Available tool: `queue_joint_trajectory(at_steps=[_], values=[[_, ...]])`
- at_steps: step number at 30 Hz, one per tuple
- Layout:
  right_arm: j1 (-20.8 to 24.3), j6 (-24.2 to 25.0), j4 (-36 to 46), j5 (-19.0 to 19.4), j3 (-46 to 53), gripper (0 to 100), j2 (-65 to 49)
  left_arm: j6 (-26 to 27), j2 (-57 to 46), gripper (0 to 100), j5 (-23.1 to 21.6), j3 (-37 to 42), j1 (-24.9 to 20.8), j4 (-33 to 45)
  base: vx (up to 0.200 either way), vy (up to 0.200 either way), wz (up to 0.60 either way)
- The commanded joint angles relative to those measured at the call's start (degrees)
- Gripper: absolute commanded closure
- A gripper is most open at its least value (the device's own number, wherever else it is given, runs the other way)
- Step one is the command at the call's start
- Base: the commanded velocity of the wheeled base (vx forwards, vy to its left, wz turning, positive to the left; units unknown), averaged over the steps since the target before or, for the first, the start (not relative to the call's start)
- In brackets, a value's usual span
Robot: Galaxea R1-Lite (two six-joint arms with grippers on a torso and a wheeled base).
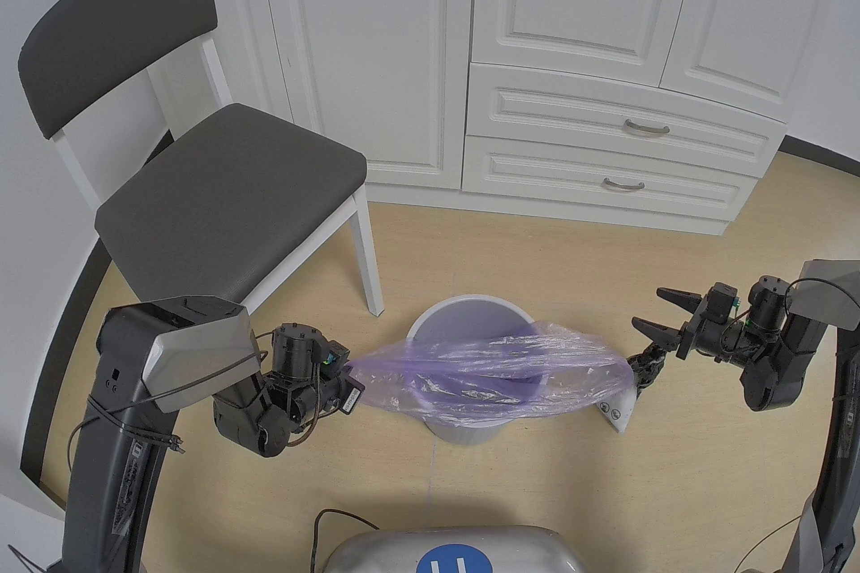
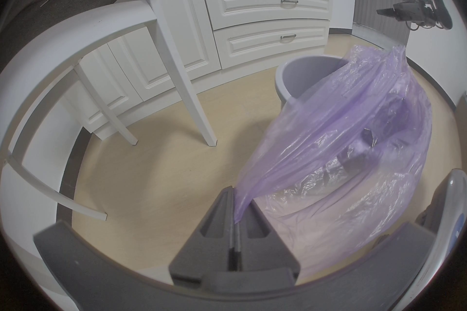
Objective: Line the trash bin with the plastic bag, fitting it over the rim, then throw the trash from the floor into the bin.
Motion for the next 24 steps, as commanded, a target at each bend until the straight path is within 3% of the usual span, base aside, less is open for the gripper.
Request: queue_joint_trajectory(at_steps=[1, 5, 6, 7, 8, 9, 10, 12, 14, 16, 18, 22, 23, 24], values=[[-0.49, 0.18, -1.02, -0.02, -0.20, 0, -1.25, 0.06, -0.18, 100, 0.08, 0.11, -0.10, -0.04, 0.000, 0.000, 0.00], [1.80, -0.43, -1.02, -1.69, -0.12, 0, -1.43, 0.06, -0.18, 100, -0.01, 0.03, -0.10, 0.31, 0.000, 0.000, 0.00], [5.84, -2.19, -1.02, -9.16, 0.15, 0, -1.34, 0.06, -0.18, 100, -0.01, 0.03, -0.10, 0.48, 0.000, 0.000, 0.00], [5.84, -2.19, -1.02, -9.16, 0.15, 0, -1.34, 0.06, -0.18, 100, -0.01, 0.03, -0.10, 0.48, 0.000, 0.000, 0.00], [10.32, -6.32, -1.02, -19.09, 0.06, 0, -1.34, 0.06, -0.18, 100, -0.01, -0.06, -0.10, 0.48, 0.000, 0.000, 0.00], [10.32, -6.32, -1.02, -19.09, 0.06, 0, -1.34, 0.06, -0.18, 100, -0.01, -0.06, -0.10, 0.48, 0.000, 0.000, 0.00], [14.80, -10.81, -1.02, -29.37, -0.20, 0, -1.25, 0.06, -0.18, 100, -0.01, -0.06, -0.10, 0.57, 0.000, 0.000, 0.00], [19.46, -15.02, -1.02, -38.34, -0.12, 0, -1.34, -0.12, -0.18, 100, -0.09, -0.06, -0.10, 0.66, 0.000, 0.000, 0.00], [23.51, -17.49, -1.02, -44.05, -0.12, 0, -1.52, -0.21, -0.18, 100, -0.27, -0.06, -0.01, 0.66, 0.000, 0.000, 0.00], [24.82, -17.92, -1.02, -45.55, 0.06, 0, -1.69, -0.21, -0.18, 100, -0.36, -0.06, -0.01, 0.66, 0.000, 0.000, 0.00], [29.48, -18.36, -1.02, -50.38, 0.41, 0, -1.87, -0.30, -0.18, 100, -0.53, -0.15, -0.01, 0.75, 0.000, 0.000, 0.00], [33.26, -18.28, -1.02, -58.03, 0.68, 0, -1.78, -0.65, -0.27, 100, -0.71, -0.33, 0.17, 2.15, 0.000, 0.000, 0.00], [33.96, -18.10, -1.02, -59.52, 0.76, 0, -1.78, -1.09, -0.27, 0, -0.80, -0.41, 0.17, 2.33, 0.000, 0.000, 0.00], [34.23, -18.01, -1.02, -59.96, 0.85, 0, -1.78, -1.35, -0.27, 0, -0.80, -0.41, 0.17, 2.33, 0.000, 0.000, 0.00]])
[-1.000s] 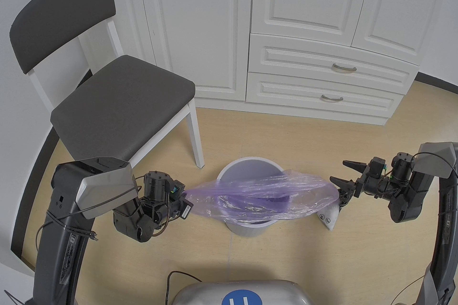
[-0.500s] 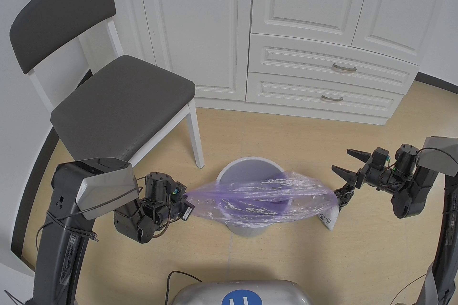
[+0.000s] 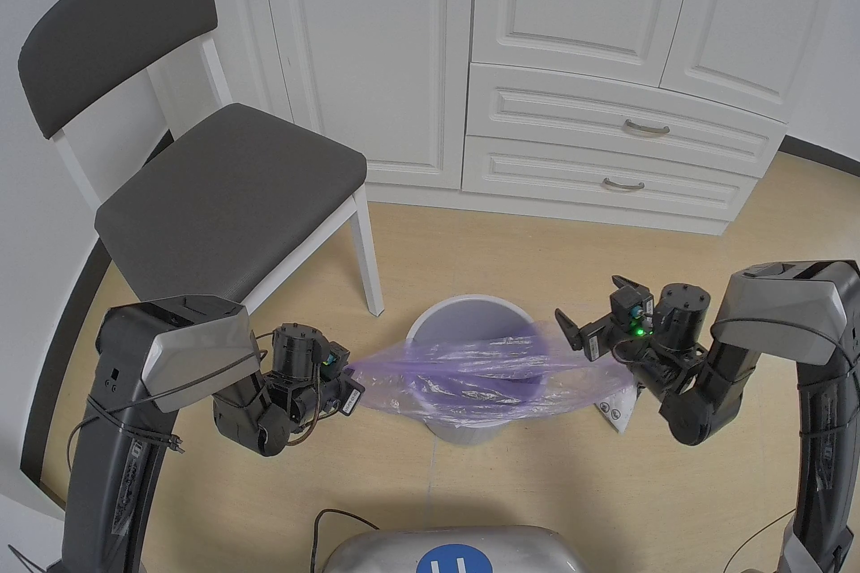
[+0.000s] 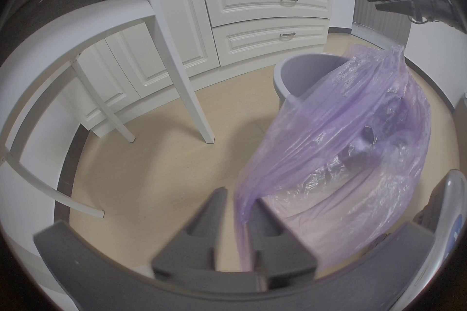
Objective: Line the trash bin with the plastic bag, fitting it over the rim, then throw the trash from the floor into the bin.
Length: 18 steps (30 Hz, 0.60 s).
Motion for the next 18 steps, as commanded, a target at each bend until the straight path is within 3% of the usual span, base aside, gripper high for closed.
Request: queue_joint_trajectory(at_steps=[1, 4, 7, 10, 16, 18], values=[[9.29, -1.99, -1.05, -6.79, 0.51, 0, -0.23, -1.50, -0.11, 0, -0.29, -0.36, 0.14, 1.08, 0.000, 0.000, 0.00], [10.08, -2.60, -1.05, -6.79, 0.07, 0, -0.32, -1.77, -0.11, 0, -0.37, -0.36, 0.23, 1.25, 0.000, 0.000, 0.00], [10.08, -8.23, -0.34, -5.29, -5.47, 0, -0.85, -1.59, -0.11, 0, -0.37, 0.00, 0.23, 0.37, 0.000, 0.000, 0.00], [9.91, -13.41, 8.01, -4.24, -7.93, 0, -2.87, -1.50, 0.15, 0, -0.90, 0.52, 0.23, -1.74, 0.000, 0.000, 0.00], [11.23, -16.14, 26.90, -3.10, -8.19, 0, -10.87, 0.17, -0.46, 0, -10.04, 7.29, 0.67, -15.89, 0.000, 0.000, 0.00], [11.40, -17.37, 29.36, -3.10, -8.37, 0, -11.92, 0.26, -1.34, 0, -11.98, 9.05, 0.58, -17.29, 0.000, 0.000, 0.00]])
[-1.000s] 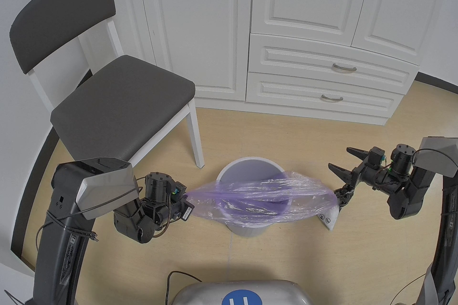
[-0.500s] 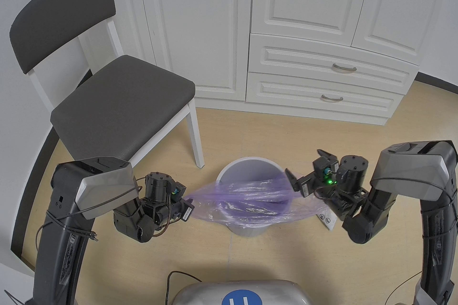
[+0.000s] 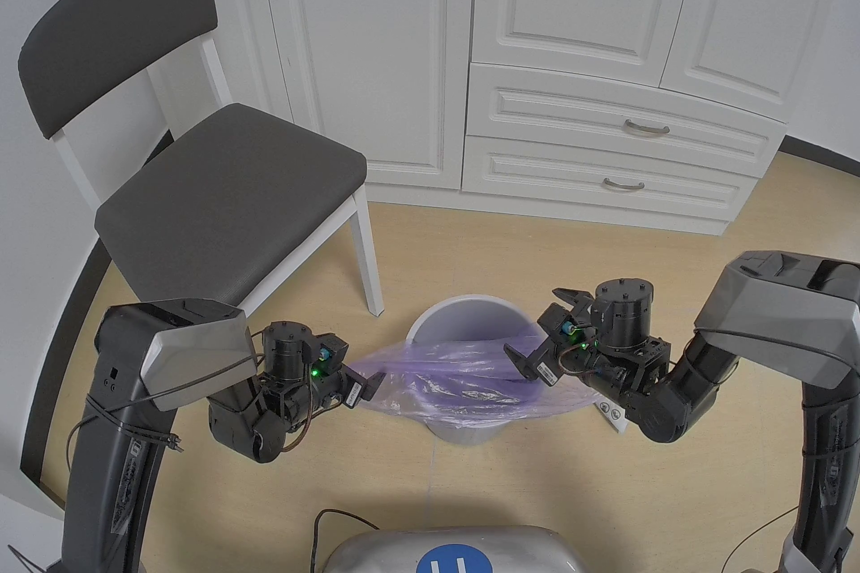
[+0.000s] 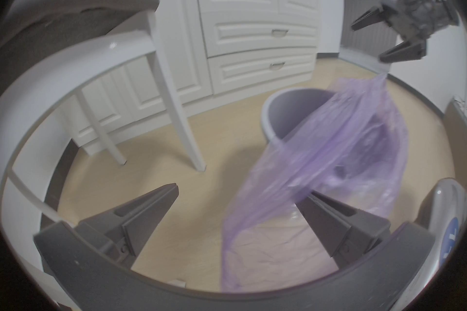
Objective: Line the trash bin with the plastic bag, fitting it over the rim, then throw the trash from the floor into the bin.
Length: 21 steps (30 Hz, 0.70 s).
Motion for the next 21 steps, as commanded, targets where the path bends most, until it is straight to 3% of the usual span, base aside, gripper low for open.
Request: queue_joint_trajectory(at_steps=[1, 3, 4, 5, 12, 16, 17, 19, 21], values=[[1.07, -6.71, 11.64, 0.84, -2.38, 0, -8.87, 1.20, -4.62, 0, -10.30, 10.85, -0.08, -9.57, 0.000, 0.000, 0.00], [1.51, -10.05, 15.07, 0.75, -3.35, 0, -9.57, 1.29, -7.34, 0, -15.05, 15.16, -0.26, -11.94, 0.000, 0.000, 0.00], [1.51, -10.05, 15.07, 0.75, -3.35, 0, -9.57, 1.29, -7.34, 0, -15.05, 15.16, -0.26, -11.94, 0.000, 0.000, 0.00], [1.77, -12.78, 18.24, 0.75, -5.46, 0, -9.48, 1.38, -9.98, 0, -19.00, 18.59, -0.26, -14.67, 0.000, 0.000, 0.00], [3.35, -15.24, 27.02, -0.04, -10.03, 0, -9.13, 1.11, -13.76, 0, -20.67, 20.43, 0.53, -16.07, 0.000, 0.000, 0.00], [4.93, -16.38, 29.92, -1.00, -11.35, 0, -8.52, 1.11, -18.42, 0, -21.64, 20.96, 3.35, -16.07, 0.000, 0.000, 0.00], [5.99, -17.61, 31.68, -3.29, -13.37, 0, -6.93, 0.76, -23.25, 0, -25.42, 22.10, 6.16, -16.07, 0.000, 0.000, 0.00], [6.25, -17.70, 32.03, -3.73, -13.72, 0, -6.49, 0.59, -24.48, 0, -25.95, 22.37, 6.86, -16.07, 0.000, 0.000, 0.00], [6.43, -17.79, 34.58, -4.43, -15.65, 0, -4.56, -1.70, -29.84, 0, -26.39, 21.84, 10.38, -16.07, 0.000, 0.000, 0.00]])
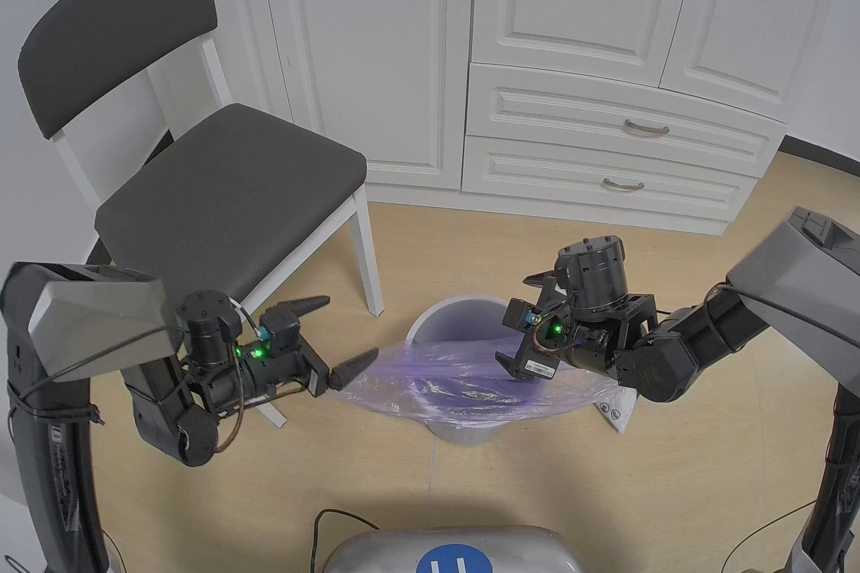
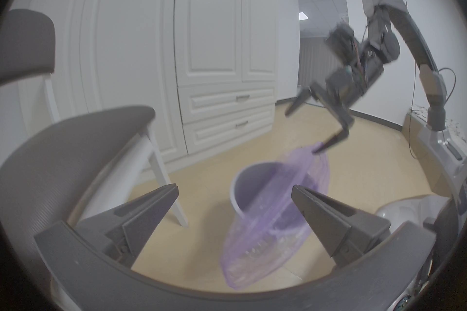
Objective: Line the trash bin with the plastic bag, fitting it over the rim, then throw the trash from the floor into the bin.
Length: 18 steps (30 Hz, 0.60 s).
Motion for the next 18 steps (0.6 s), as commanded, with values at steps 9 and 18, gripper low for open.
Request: queue_joint_trajectory(at_steps=[9, 18], values=[[1.48, -0.90, 4.61, -1.95, -4.86, 0, 7.09, -9.98, -22.84, 0, -2.15, -3.52, 14.31, -0.22, 0.000, 0.000, 0.00], [2.27, -0.90, 4.69, -1.95, -4.42, 0, 9.82, -9.81, -22.75, 0, -2.06, -6.16, 17.30, -0.22, 0.000, 0.000, 0.00]])
